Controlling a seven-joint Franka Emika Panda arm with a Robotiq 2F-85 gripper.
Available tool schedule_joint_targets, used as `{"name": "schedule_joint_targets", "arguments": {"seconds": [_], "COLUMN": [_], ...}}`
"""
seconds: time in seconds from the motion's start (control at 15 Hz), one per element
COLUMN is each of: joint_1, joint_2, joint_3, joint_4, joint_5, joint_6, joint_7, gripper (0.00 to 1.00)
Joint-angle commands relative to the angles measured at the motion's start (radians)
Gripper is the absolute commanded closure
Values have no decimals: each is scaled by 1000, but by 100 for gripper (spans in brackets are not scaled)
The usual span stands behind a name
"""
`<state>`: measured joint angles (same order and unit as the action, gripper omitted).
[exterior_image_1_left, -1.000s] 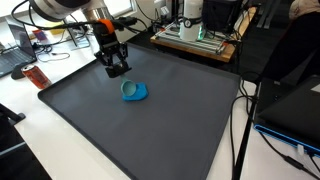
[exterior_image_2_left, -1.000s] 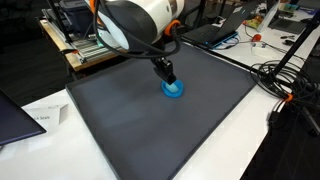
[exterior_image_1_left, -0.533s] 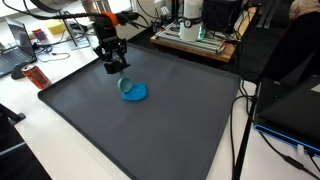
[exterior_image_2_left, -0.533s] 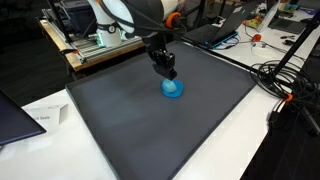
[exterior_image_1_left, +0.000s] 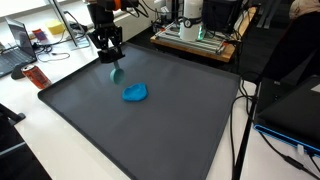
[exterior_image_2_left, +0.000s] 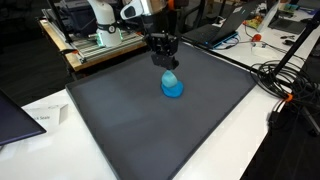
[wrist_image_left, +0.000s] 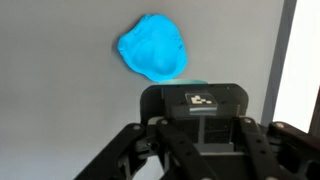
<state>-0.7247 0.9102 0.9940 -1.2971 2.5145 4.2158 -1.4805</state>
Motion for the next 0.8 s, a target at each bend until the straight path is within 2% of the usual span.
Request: {"name": "schedule_joint_targets", "arguments": {"seconds": [0.0,0.73], "joint_1": [67,356], "joint_2": [-84,-183], "joint_3": [-89,-399], "joint_4": [-34,-70], "joint_5": [-8,-24], "joint_6": [-7,-85], "joint_7": [-36,-37], "gripper": [78,78]}}
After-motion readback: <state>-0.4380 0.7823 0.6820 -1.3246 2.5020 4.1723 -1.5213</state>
